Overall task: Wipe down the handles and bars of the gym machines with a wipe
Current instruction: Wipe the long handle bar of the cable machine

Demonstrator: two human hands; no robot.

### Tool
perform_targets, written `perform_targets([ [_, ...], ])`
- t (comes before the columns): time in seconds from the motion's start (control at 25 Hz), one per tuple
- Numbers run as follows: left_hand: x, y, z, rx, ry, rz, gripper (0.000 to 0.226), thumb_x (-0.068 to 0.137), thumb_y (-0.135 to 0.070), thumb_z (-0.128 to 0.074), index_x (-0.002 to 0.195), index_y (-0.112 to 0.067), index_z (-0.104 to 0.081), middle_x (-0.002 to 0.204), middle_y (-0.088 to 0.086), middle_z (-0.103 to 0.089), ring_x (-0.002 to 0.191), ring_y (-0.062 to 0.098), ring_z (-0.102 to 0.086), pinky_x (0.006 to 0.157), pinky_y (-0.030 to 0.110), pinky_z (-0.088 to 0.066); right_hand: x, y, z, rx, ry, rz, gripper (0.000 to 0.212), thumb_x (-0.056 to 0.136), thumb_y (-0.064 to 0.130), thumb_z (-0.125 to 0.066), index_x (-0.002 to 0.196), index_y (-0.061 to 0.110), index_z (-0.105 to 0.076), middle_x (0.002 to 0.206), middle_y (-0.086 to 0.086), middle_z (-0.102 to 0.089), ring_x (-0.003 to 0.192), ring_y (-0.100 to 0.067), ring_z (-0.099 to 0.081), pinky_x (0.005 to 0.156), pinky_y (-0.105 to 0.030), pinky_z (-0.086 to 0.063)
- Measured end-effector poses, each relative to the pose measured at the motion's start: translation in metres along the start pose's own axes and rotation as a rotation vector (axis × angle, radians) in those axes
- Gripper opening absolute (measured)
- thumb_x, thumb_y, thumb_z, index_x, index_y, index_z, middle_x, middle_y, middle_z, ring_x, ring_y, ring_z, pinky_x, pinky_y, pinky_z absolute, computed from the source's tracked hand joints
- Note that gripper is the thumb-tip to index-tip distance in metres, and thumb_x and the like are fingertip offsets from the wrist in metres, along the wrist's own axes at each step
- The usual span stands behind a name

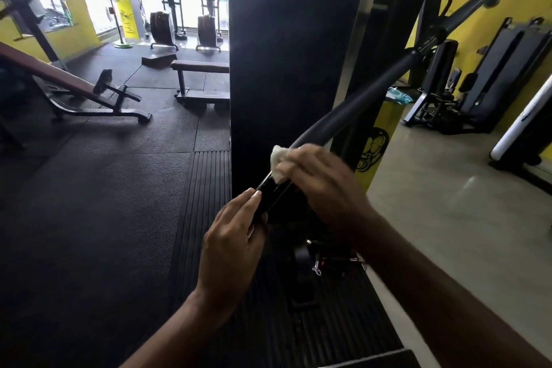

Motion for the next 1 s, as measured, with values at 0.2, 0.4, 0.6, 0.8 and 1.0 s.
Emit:
perform_targets([
  [0.2, 0.001, -0.002, -0.005, -0.015, -0.023, 0.045, 0.036, 0.093, -0.022, -0.059, 0.125, -0.008, -0.064, 0.127, 0.004, -0.063, 0.120, 0.011, -0.056, 0.103, 0.016, -0.041, 0.027, -0.023, 0.005, -0.014, 0.206, -0.052, 0.023, 0.091, 0.017, -0.060, 0.113, 0.015, -0.067, 0.115, -0.004, -0.063, 0.111, -0.019, -0.056, 0.097, -0.040, -0.049],
  [0.4, -0.001, -0.009, -0.015, -0.011, -0.012, 0.008, 0.040, 0.087, -0.009, -0.071, 0.126, -0.005, -0.063, 0.128, 0.006, -0.063, 0.121, 0.013, -0.056, 0.103, 0.016, -0.041, 0.039, -0.020, -0.004, -0.027, 0.389, -0.014, 0.023, 0.093, 0.022, -0.057, 0.114, 0.023, -0.066, 0.115, 0.000, -0.066, 0.112, -0.021, -0.059, 0.098, -0.043, -0.045],
  [0.6, -0.007, -0.017, -0.027, -0.068, 0.006, -0.053, 0.042, 0.087, 0.001, -0.070, 0.127, -0.002, -0.061, 0.130, 0.009, -0.061, 0.124, 0.016, -0.055, 0.102, 0.026, -0.047, 0.038, -0.010, -0.019, 0.013, 0.579, 0.013, 0.020, 0.095, 0.025, -0.057, 0.114, 0.026, -0.064, 0.115, 0.005, -0.062, 0.105, -0.015, -0.061, 0.094, -0.039, -0.049],
  [0.8, -0.008, -0.025, -0.033, -0.089, 0.028, -0.072, 0.040, 0.089, -0.006, -0.066, 0.129, -0.003, -0.060, 0.132, 0.010, -0.060, 0.125, 0.017, -0.055, 0.103, 0.025, -0.046, 0.035, -0.007, -0.041, 0.037, 0.889, 0.023, 0.016, 0.091, 0.020, -0.063, 0.105, 0.028, -0.065, 0.105, 0.006, -0.061, 0.093, -0.012, -0.062, 0.082, -0.034, -0.055],
  [1.0, -0.009, -0.033, -0.036, -0.082, -0.012, -0.082, 0.040, 0.083, -0.002, -0.069, 0.123, -0.001, -0.065, 0.127, 0.011, -0.063, 0.121, 0.016, -0.058, 0.103, 0.020, -0.044, 0.046, -0.013, -0.046, 0.100, 1.086, -0.037, 0.017, 0.090, 0.012, -0.061, 0.090, 0.026, -0.070, 0.091, 0.008, -0.061, 0.083, -0.012, -0.060, 0.075, -0.030, -0.055],
])
Point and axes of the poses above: each hand's wrist, its own x-axis towards the middle knuckle, its own z-axis out of the back of the hand, y = z × x, the point moved 8 cm from there along x, towards the middle knuckle
